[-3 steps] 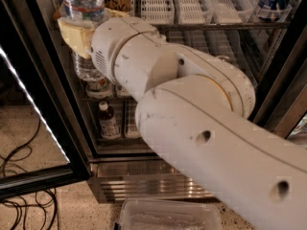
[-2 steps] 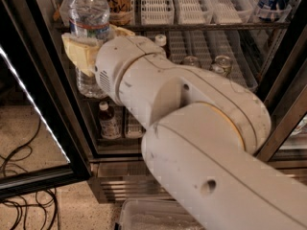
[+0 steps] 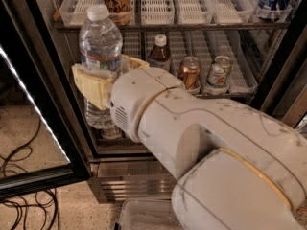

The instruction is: Pick water bottle from top shelf of fridge

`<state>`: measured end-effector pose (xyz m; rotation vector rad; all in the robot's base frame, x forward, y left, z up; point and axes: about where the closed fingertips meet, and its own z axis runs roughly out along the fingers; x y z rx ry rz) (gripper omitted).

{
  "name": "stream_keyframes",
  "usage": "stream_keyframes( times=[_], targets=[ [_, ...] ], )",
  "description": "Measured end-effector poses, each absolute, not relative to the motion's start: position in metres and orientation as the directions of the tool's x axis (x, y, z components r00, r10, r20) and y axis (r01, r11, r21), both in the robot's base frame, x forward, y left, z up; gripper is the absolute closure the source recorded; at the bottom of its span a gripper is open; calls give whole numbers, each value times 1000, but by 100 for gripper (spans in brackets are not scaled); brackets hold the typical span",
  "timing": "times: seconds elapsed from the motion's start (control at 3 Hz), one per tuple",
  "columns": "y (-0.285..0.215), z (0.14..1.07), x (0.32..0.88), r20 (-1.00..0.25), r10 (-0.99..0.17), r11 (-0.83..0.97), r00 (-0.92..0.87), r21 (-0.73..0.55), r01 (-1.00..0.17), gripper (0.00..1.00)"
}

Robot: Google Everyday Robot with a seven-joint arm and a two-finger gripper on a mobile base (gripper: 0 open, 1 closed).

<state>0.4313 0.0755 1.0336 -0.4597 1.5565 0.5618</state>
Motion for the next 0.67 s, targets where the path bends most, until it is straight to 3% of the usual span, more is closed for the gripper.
stream_keyframes(
  times=[0.67],
  targets=[
    [47,1021,403,-992,45,810,-122,108,-576,100]
  ],
)
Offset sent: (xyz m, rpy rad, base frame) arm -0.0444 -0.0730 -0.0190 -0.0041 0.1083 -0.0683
